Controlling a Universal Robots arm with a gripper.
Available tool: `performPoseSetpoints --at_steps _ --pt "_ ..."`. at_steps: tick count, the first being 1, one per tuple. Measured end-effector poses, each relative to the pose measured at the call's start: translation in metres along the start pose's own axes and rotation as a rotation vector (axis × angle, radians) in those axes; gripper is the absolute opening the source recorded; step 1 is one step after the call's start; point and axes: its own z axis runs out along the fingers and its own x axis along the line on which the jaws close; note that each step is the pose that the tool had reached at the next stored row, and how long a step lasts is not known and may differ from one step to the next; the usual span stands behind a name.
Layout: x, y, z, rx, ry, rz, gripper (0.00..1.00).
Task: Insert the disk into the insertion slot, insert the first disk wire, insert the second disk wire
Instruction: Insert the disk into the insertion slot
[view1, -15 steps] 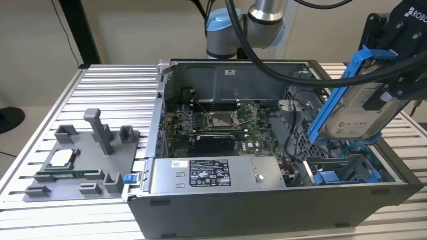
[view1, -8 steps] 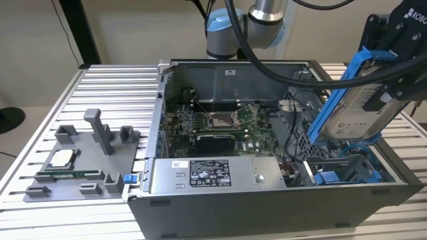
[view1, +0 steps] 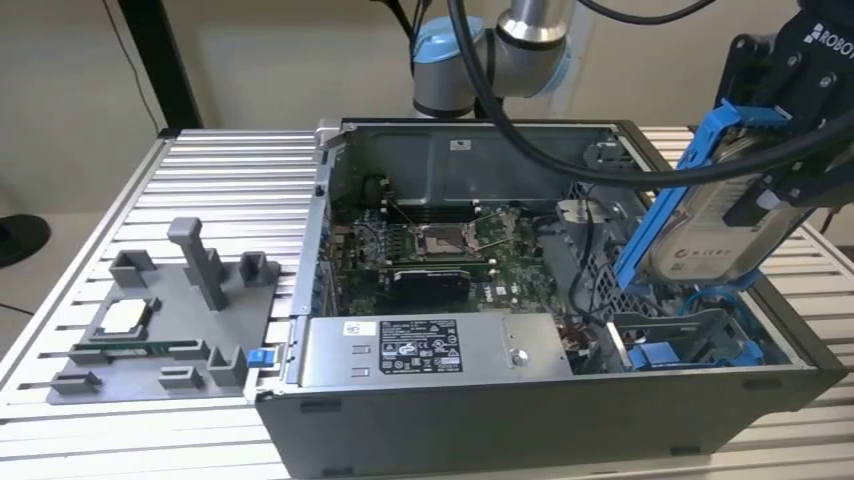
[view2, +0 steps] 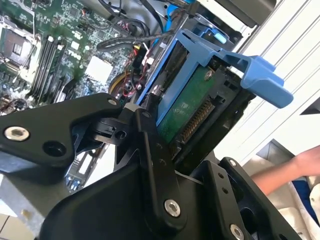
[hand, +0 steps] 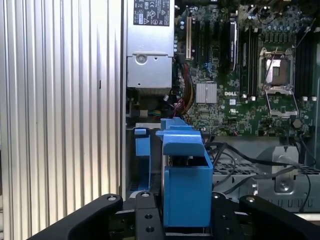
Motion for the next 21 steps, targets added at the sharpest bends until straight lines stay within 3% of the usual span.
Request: performPoseSetpoints --at_steps 14,21 --pt "0.0000 -0.0002 0.0016 0.0001 -0.0006 0.000 0.00" --pt "0.0036 -0.0011 0.0074 0.0001 -0.0009 0.000 0.00"
